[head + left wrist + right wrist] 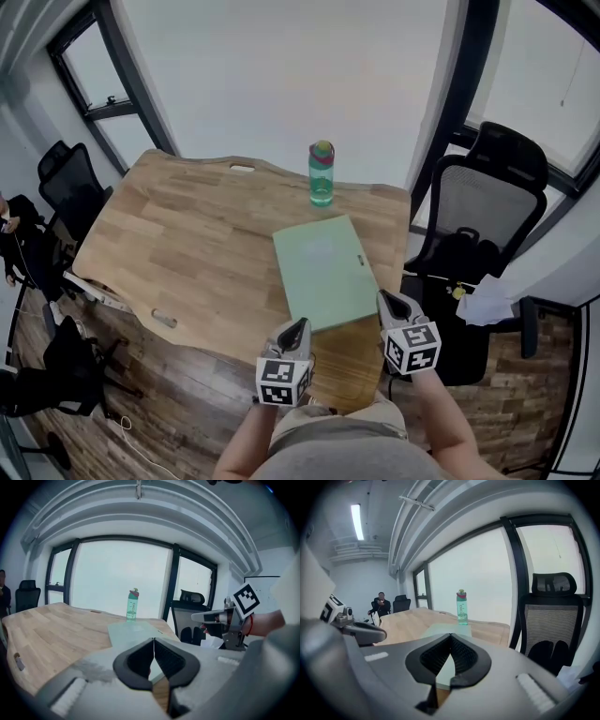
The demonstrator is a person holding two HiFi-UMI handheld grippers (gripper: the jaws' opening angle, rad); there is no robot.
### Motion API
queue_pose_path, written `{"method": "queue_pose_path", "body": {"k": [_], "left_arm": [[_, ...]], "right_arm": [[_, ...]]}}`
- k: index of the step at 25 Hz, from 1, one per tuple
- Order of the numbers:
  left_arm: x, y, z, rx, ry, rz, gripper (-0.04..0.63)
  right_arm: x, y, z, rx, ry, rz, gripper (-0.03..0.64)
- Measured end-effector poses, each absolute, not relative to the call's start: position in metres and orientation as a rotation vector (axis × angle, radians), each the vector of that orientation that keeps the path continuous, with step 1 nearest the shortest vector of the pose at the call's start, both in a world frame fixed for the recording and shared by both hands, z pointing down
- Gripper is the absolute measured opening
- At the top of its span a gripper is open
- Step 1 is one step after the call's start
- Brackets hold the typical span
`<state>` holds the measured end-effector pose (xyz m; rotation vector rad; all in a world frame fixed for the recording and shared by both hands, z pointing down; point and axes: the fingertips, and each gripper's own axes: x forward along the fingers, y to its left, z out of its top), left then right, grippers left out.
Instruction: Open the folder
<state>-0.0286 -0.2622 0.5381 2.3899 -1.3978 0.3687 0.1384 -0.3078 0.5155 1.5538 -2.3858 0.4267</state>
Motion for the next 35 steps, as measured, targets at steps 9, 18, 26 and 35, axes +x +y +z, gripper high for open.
{"method": "queue_pose_path", "body": {"k": [9,18,26,35], "left_arm": [[-0.001,-0.274,0.584,2.403,-1.332,0.619,0.102],[0.014,-0.274,0.627,2.500,-1.298,1.011,0.218],[0.020,-0.277,0.646,2.555,-1.275,1.265,0.277],[0.025,-0.280,0.657,2.592,-1.224,1.400,0.282]], "right_arm": [[0.157,-0.351,0.582,1.444,-2.285,0.536,0.002],[0.166,-0.366,0.627,1.384,-2.185,0.624,0.002],[0.170,-0.366,0.655,1.337,-2.125,0.664,0.002],[0.170,-0.367,0.658,1.319,-2.122,0.699,0.003]]}}
